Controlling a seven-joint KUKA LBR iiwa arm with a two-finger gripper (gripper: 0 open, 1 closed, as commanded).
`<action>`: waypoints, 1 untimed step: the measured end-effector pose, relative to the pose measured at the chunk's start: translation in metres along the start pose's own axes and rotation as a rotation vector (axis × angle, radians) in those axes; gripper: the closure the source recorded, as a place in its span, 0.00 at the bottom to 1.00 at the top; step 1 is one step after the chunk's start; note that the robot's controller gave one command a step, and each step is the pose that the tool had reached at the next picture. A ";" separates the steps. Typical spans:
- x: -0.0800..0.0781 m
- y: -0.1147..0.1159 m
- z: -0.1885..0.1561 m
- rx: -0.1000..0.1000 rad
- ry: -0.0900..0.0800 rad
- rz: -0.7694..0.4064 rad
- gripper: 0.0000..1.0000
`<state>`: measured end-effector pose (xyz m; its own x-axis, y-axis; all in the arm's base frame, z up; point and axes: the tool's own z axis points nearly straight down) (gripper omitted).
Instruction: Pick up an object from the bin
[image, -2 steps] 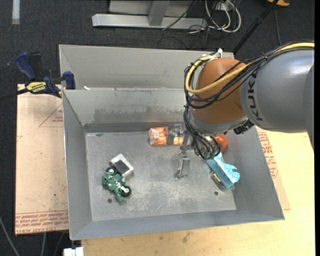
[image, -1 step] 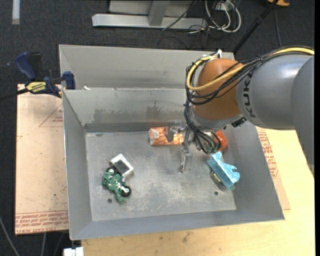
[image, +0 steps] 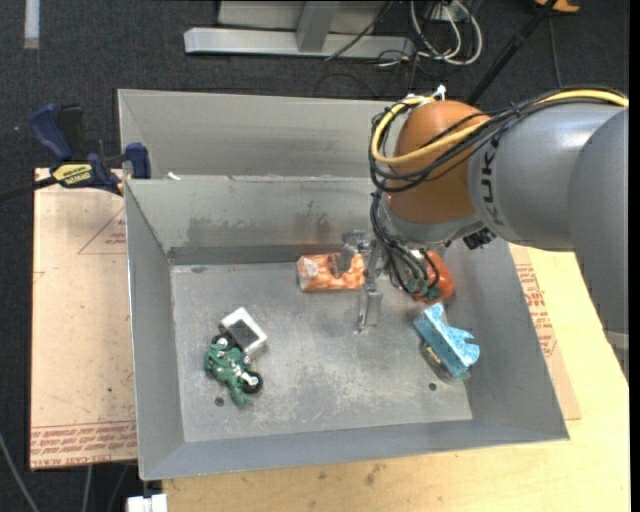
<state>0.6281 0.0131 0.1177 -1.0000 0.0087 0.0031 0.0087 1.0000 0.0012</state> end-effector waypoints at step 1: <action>-0.012 0.001 -0.011 0.001 -0.009 -0.024 0.00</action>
Offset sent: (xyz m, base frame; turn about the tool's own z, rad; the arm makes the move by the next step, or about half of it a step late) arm 0.0183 0.0075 -0.0477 0.2036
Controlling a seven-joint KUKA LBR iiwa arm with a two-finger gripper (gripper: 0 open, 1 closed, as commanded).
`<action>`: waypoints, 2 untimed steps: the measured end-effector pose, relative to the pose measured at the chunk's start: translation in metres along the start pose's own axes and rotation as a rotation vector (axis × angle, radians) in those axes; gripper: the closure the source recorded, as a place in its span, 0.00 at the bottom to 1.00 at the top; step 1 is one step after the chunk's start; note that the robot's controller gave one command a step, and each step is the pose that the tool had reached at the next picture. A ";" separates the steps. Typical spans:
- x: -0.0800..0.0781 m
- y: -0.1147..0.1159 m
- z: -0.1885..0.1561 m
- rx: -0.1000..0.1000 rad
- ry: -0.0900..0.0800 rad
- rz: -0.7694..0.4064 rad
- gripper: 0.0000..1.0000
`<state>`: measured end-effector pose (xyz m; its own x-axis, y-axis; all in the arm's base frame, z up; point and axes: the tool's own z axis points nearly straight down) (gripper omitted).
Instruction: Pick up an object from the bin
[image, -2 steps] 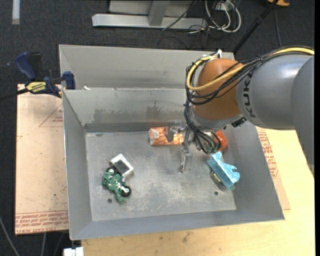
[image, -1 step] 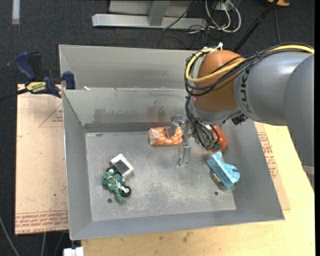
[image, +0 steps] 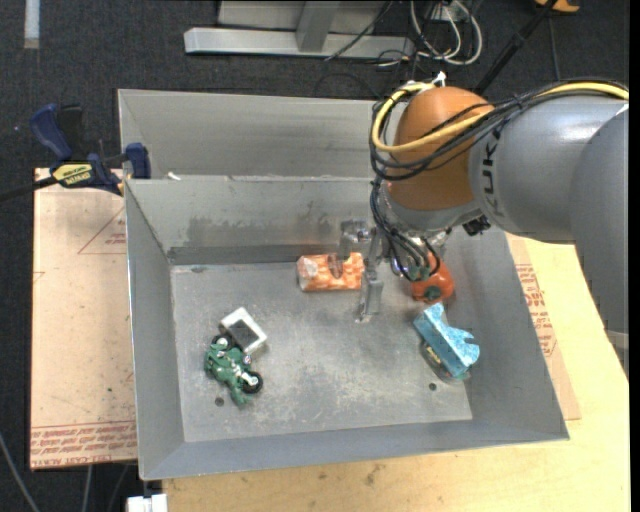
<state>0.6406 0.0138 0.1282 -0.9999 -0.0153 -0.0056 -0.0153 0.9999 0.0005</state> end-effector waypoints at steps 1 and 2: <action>-0.004 0.004 0.039 0.000 0.003 0.140 0.00; -0.008 0.019 0.055 0.001 -0.001 0.043 1.00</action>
Offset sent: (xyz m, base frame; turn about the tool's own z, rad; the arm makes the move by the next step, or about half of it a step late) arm 0.0053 0.0194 -0.0582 0.0428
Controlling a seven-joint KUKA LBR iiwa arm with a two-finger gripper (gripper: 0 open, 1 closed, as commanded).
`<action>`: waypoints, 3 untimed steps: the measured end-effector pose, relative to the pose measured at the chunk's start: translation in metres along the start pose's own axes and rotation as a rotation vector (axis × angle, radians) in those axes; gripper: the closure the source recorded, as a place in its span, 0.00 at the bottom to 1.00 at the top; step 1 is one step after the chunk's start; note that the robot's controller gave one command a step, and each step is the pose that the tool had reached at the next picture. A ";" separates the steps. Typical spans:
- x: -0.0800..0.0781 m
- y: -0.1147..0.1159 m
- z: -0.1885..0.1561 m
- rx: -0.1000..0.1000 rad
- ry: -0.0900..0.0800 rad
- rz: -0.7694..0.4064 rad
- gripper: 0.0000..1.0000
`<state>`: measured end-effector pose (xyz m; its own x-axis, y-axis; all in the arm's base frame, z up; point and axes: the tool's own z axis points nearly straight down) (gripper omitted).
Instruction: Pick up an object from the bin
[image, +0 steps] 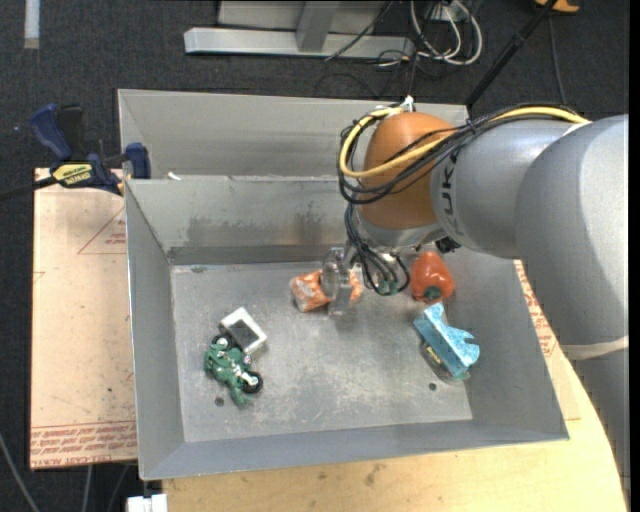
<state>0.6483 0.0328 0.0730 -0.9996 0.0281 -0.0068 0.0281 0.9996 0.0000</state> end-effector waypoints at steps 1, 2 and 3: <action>0.000 0.000 0.000 0.000 0.000 0.000 1.00; 0.000 0.000 0.000 0.000 0.001 0.000 1.00; 0.000 0.000 -0.003 0.000 0.002 0.001 1.00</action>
Offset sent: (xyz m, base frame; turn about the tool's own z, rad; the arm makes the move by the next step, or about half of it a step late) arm -0.0001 0.0000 0.0016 0.0000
